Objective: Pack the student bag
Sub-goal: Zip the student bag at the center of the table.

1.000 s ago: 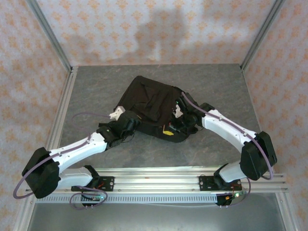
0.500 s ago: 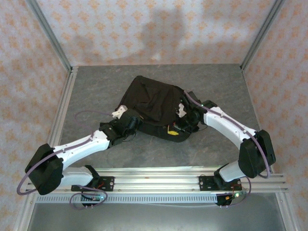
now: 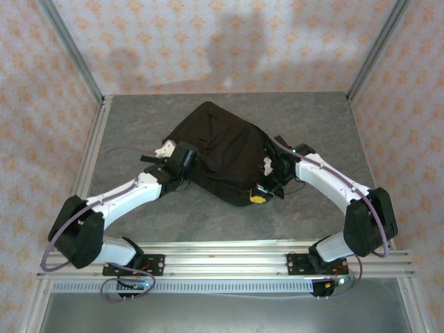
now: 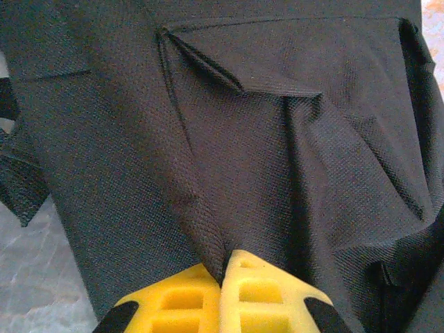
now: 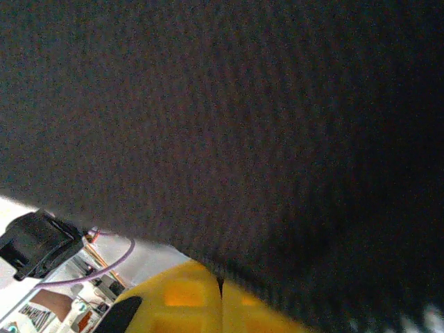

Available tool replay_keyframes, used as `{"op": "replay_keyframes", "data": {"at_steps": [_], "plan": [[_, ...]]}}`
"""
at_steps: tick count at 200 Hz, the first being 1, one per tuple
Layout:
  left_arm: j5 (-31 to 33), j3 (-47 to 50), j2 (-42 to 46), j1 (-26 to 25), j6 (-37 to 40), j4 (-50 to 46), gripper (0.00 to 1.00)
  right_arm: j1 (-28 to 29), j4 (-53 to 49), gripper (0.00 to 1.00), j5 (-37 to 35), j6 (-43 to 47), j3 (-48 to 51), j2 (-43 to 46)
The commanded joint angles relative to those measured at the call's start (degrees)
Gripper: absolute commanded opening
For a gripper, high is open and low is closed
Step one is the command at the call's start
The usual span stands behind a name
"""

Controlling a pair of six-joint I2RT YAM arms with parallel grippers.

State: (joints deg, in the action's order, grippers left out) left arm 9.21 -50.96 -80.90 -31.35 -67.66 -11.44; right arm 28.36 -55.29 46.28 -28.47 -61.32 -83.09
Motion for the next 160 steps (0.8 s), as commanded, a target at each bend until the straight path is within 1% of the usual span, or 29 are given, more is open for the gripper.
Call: {"op": "replay_keyframes", "data": {"at_steps": [1, 12, 21, 32, 38, 50, 63, 77, 88, 97, 110, 117, 130, 147, 160], "plan": [[-0.3, -9.9, -6.3, 3.4, 8.3, -0.3, 0.0, 2.1, 1.4, 0.0, -1.3, -2.4, -2.2, 1.5], [-5.2, -16.3, -10.9, 4.8, 11.9, -2.0, 0.0, 3.6, 4.4, 0.0, -2.1, -4.9, -2.9, 1.3], [-9.4, -20.8, -14.2, 6.0, 13.0, -4.1, 0.0, 5.2, 7.3, 0.0, -3.0, -7.2, -3.5, 1.0], [-15.2, -23.8, -16.5, 7.2, 13.1, -5.2, 0.0, 7.1, 10.3, 0.0, -4.8, -10.1, -4.4, 0.3], [-16.9, -24.3, -16.5, 7.4, 12.6, -5.7, 0.0, 8.1, 11.6, 0.0, -5.7, -11.7, -5.0, -0.1], [-17.7, -22.7, -14.5, 7.4, 11.4, -6.3, 0.06, 9.5, 13.8, 0.0, -7.3, -14.2, -6.0, -0.7], [-17.7, -18.6, -10.3, 7.4, 8.9, -6.4, 0.12, 10.6, 15.8, 0.0, -9.2, -16.4, -6.4, -0.8], [-18.1, -14.3, -5.4, 7.2, 7.1, -7.1, 0.26, 11.4, 17.6, 0.0, -10.7, -18.2, -6.2, -0.8], [-18.8, -12.3, -2.3, 6.9, 5.9, -9.7, 0.37, 11.9, 18.8, 0.0, -11.2, -19.2, -5.7, -0.9], [-19.9, -10.8, -0.1, 6.4, 5.0, -11.4, 0.44, 12.1, 20.0, 0.0, -11.1, -20.0, -5.2, -1.1], [-21.4, -9.0, 2.1, 5.2, 3.3, -12.9, 0.46, 12.6, 20.8, 0.0, -11.2, -20.4, -4.7, -1.5], [-22.0, -8.3, 3.1, 4.1, 2.4, -13.2, 0.49, 12.7, 21.0, 0.0, -11.2, -20.4, -4.7, -1.6], [-22.1, -7.6, 4.2, 1.7, 1.1, -13.2, 0.5, 12.9, 21.5, 0.0, -11.0, -20.5, -4.3, -1.8], [-21.9, -8.4, 3.6, -1.7, -0.4, -13.7, 0.5, 12.9, 21.9, 0.0, -11.3, -20.7, -3.8, -1.5], [-22.1, -9.2, 2.1, -3.7, -2.7, -15.4, 0.48, 12.9, 21.8, 0.0, -11.6, -20.6, -3.5, -1.2]]}}
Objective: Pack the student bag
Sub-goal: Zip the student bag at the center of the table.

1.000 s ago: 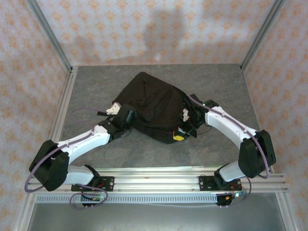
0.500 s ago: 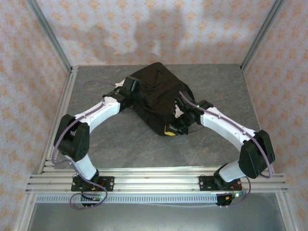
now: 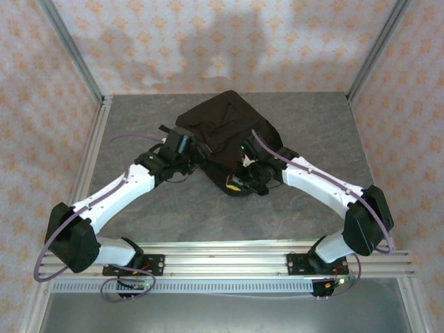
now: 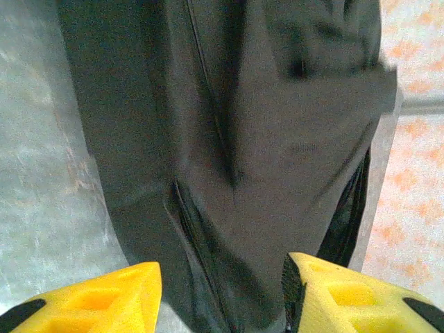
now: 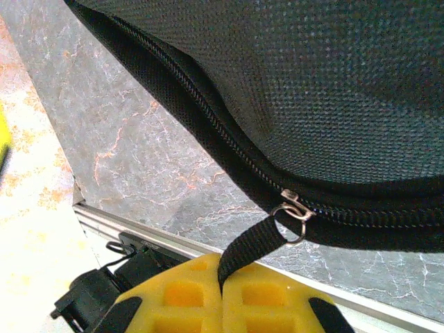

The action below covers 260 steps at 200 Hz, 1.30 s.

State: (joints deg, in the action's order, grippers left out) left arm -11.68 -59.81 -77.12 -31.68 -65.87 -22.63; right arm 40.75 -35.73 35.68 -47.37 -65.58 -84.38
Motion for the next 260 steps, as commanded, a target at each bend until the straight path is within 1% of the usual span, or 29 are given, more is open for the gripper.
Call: {"op": "replay_keyframes", "data": {"at_steps": [1, 30, 75, 94, 124, 147, 154, 199, 260], "plan": [[-1.2, -0.4, -1.8, -3.4, -4.7, -4.3, 0.48, 0.5, 2.2, 0.0, -1.0, -1.7, 0.8, 0.2], [-1.6, -0.3, -4.8, -5.7, -7.0, -3.0, 0.47, 0.5, 2.5, 0.0, -1.6, -1.7, 1.9, 1.3], [-1.2, -2.2, -10.3, -6.6, -7.1, 0.3, 0.44, 0.5, 4.7, 0.0, -0.8, -2.2, 3.9, 1.9], [-1.4, -3.2, -12.1, -6.7, -6.5, 1.1, 0.37, 0.5, 4.1, 0.0, -1.6, -1.5, 4.1, 1.9], [2.2, -3.5, -12.8, -6.8, -4.8, -1.3, 0.15, 0.5, 2.1, 0.0, -3.0, 0.2, 4.4, 2.1], [3.3, -3.3, -12.9, -6.7, -4.1, -2.3, 0.02, 0.5, 1.1, 0.0, -3.6, 1.3, 4.9, 2.8], [3.3, -3.2, -12.8, -6.7, -4.1, -2.5, 0.0, 0.4, 0.9, 0.0, -3.9, 1.5, 5.1, 2.9], [3.9, -2.9, -11.6, -6.2, -2.7, -4.5, 0.0, -0.6, -1.5, 0.0, -5.1, 3.5, 5.7, 3.4], [4.8, -0.6, -7.6, -3.3, 0.4, -6.8, 0.0, -2.4, -7.1, 0.0, -7.3, 7.6, 5.8, 5.0]]}}
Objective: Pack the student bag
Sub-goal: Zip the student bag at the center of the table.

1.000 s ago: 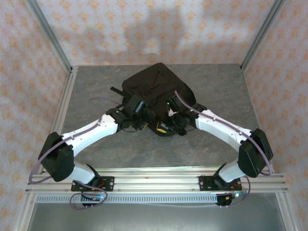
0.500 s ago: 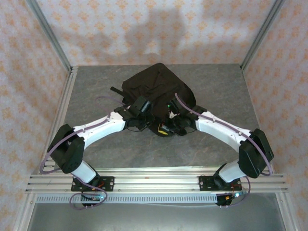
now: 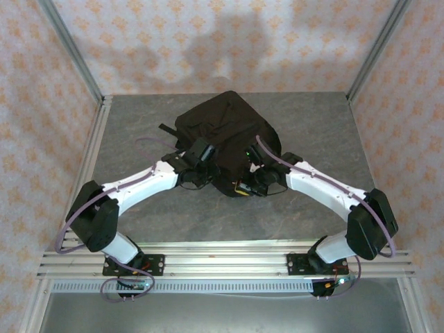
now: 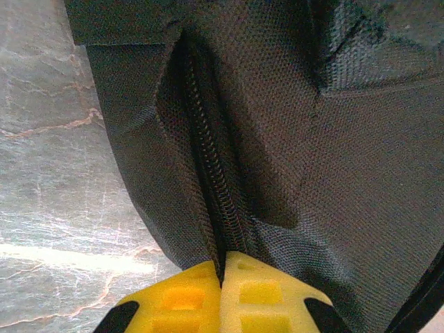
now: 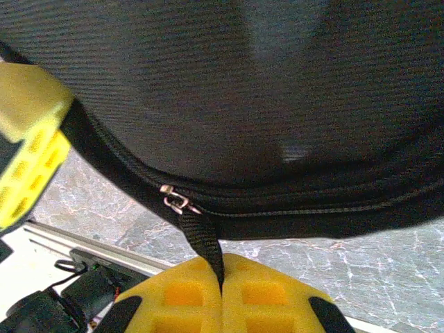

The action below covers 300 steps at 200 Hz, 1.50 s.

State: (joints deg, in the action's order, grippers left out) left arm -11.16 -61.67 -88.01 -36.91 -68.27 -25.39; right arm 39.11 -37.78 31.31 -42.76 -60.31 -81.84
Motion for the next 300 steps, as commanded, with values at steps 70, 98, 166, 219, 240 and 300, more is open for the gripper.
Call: {"op": "replay_keyframes", "data": {"at_steps": [70, 98, 166, 219, 240, 300], "plan": [[4.1, 2.5, 7.5, 5.2, 7.3, -6.9, 0.0, -3.9, -8.5, 0.0, -4.7, 7.6, -0.6, 3.2], [4.6, 2.3, 8.8, 6.3, 9.0, -8.2, 0.0, -3.9, -6.6, 0.0, -1.6, 7.7, -0.7, 2.5], [-1.6, 0.5, 11.9, 7.8, 9.0, -11.7, 0.28, -1.4, -0.6, 0.0, 2.3, 5.3, 1.0, 1.1], [1.3, 2.5, 16.9, -3.5, -2.6, -10.1, 0.48, -1.3, 1.7, 0.0, 2.4, 4.5, 2.6, 1.1], [2.3, 2.8, 15.0, -6.0, -5.4, -8.3, 0.48, -1.3, 1.9, 0.0, 2.3, 4.4, 2.7, 1.5], [3.5, 1.7, 7.1, -7.4, -7.5, -4.4, 0.45, -1.3, 2.8, 0.0, 2.4, 3.6, 4.1, 3.4]]}}
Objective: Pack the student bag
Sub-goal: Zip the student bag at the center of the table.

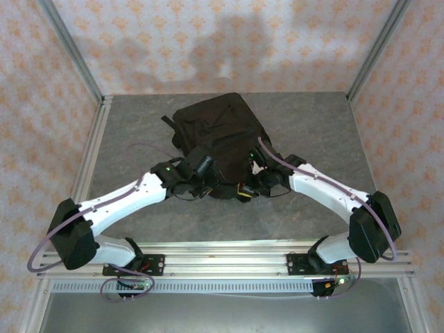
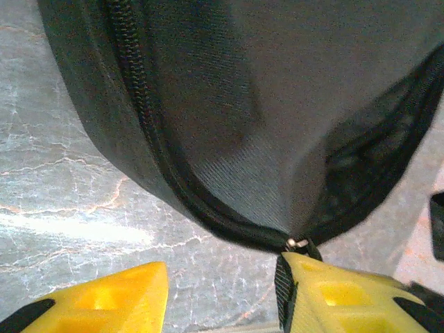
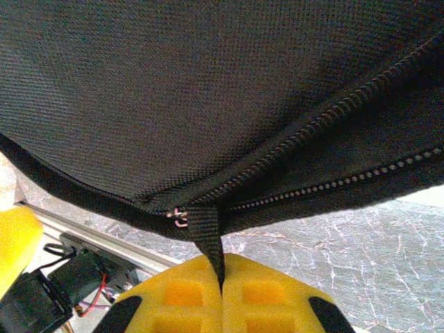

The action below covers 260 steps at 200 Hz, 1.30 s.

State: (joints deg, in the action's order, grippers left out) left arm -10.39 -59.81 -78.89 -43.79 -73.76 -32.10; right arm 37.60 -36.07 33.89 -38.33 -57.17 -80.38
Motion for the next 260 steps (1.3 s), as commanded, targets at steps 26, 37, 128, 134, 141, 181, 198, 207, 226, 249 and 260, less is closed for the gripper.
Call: {"op": "replay_keyframes", "data": {"at_steps": [26, 37, 128, 134, 141, 181, 198, 207, 226, 249, 260], "plan": [[3.1, -1.9, -5.8, -0.5, -1.3, 2.4, 0.4, 0.2, 1.6, 0.0, -0.2, -1.0, 1.5, 2.0], [3.5, -2.6, -6.9, -0.4, -0.8, 1.7, 0.33, 0.2, 1.7, 0.0, -0.3, -1.0, 1.5, 1.8], [6.5, 6.4, 1.8, 7.0, 4.2, -2.6, 0.0, -0.1, -3.4, 0.0, -3.8, 3.3, -0.6, -0.1], [6.5, 7.0, 2.4, 7.5, 4.7, -2.8, 0.0, -0.2, -3.4, 0.0, -3.8, 3.5, -0.7, -0.3], [6.7, 7.3, 3.1, 8.1, 5.4, -3.3, 0.0, -0.2, -3.4, 0.0, -3.8, 3.5, -0.8, -0.5], [9.0, 7.3, 6.1, 10.8, 9.6, -7.1, 0.0, -0.5, -3.8, 0.0, -4.3, 4.4, -2.5, -2.0], [9.5, 7.2, 7.6, 12.5, 10.9, -8.4, 0.0, -0.5, -2.6, 0.0, -2.8, 3.6, -2.5, -2.5], [9.0, 7.0, 8.4, 13.0, 11.1, -8.7, 0.0, -0.4, -1.9, 0.0, -2.1, 3.1, -2.5, -2.8], [6.1, 7.3, 10.0, 12.0, 9.8, -7.6, 0.1, -0.3, -1.0, 0.0, -1.2, 2.2, -2.6, -3.0], [4.2, 8.2, 11.7, 7.0, 5.4, -4.8, 0.27, -0.3, -0.6, 0.0, -1.1, 1.9, -2.6, -3.0], [4.3, 8.3, 11.9, 4.5, 3.2, -3.6, 0.37, -0.2, -0.2, 0.0, -1.0, 1.6, -2.4, -2.9]]}}
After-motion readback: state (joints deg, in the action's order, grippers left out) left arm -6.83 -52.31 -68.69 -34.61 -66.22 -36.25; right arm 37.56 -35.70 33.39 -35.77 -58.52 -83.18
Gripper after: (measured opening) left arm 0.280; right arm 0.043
